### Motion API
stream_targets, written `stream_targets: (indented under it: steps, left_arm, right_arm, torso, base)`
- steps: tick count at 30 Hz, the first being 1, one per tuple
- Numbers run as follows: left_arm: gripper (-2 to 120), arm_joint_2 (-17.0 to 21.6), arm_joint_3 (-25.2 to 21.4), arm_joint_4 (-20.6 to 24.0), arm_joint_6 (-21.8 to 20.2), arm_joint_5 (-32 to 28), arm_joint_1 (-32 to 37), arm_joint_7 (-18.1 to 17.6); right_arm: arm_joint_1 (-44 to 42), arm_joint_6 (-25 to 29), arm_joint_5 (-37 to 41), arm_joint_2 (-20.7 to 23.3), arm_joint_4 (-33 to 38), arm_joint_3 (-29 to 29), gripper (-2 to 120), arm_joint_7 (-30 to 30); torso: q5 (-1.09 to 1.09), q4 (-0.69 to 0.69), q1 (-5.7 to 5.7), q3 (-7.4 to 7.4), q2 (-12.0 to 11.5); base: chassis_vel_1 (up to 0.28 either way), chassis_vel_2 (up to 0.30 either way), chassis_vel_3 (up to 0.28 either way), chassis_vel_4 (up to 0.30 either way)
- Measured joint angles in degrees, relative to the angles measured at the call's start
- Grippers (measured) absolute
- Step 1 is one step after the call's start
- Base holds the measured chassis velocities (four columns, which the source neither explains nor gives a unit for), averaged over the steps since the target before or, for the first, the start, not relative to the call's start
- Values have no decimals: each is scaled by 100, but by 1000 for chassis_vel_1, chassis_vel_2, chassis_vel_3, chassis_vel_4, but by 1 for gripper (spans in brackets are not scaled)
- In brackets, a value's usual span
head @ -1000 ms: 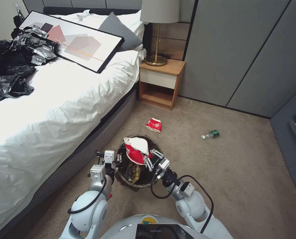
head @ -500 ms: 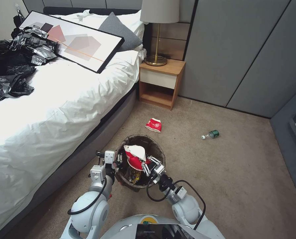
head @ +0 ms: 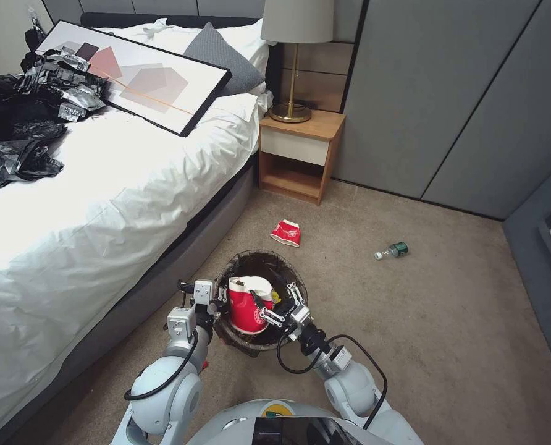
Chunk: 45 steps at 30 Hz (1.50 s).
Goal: Pick up the trash bin, then pick up the garbage from the floor and place it into the trash bin.
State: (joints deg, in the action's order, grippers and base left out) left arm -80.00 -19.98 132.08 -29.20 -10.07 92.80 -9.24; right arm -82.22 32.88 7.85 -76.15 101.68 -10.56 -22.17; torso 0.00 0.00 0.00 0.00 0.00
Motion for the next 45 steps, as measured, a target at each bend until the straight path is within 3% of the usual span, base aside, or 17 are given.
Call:
stream_targets:
  steps: [7,17,21,28,32,33,36,45]
  left_arm:
    - [7,7,-18,3,-2,-7,-8,0]
    - [7,3,-36,3,-2,-17,-14,3]
    - [7,1,-47,23,-4,-25,-20,3]
    - [7,1,-66,25,-6,-37,-27,5]
    - [7,-3,-115,-26,1,-45,-41,9]
    - [7,-3,-115,-26,1,-45,-41,9]
    - [7,-3,-139,-33,6,-73,-62,11]
    - [7,-6,-164,-48,16,-87,-67,13]
  right_arm:
    - [-45,-6,-23,19,112,-70,99,-36]
    - [-93,-52,21,39,238,-144,100,-125]
    - [-145,-360,200,102,335,-104,100,40]
    - [-201,-403,187,60,523,-151,100,295]
    - [-513,-436,-469,-141,1153,-588,100,1359]
    - [-513,-436,-469,-141,1153,-588,100,1359]
    - [-1019,-652,-761,-320,1639,-1084,100,2504]
    - [-1515,-226,-653,-557,1412,-1807,100,2996]
  torso:
    - [0,0,0,0,0]
    - [0,0,0,0,0]
    - [0,0,0,0,0]
    - [0,0,0,0,0]
    - [0,0,0,0,0]
    - [0,0,0,0,0]
    - [-1,-2,0,0,0]
    - [0,0,0,0,0]
  base:
    - [0,0,0,0]
    - [0,0,0,0]
    - [0,0,0,0]
    - [0,0,0,0]
    - [0,0,0,0]
    - [0,0,0,0]
    - [0,0,0,0]
    - [0,0,0,0]
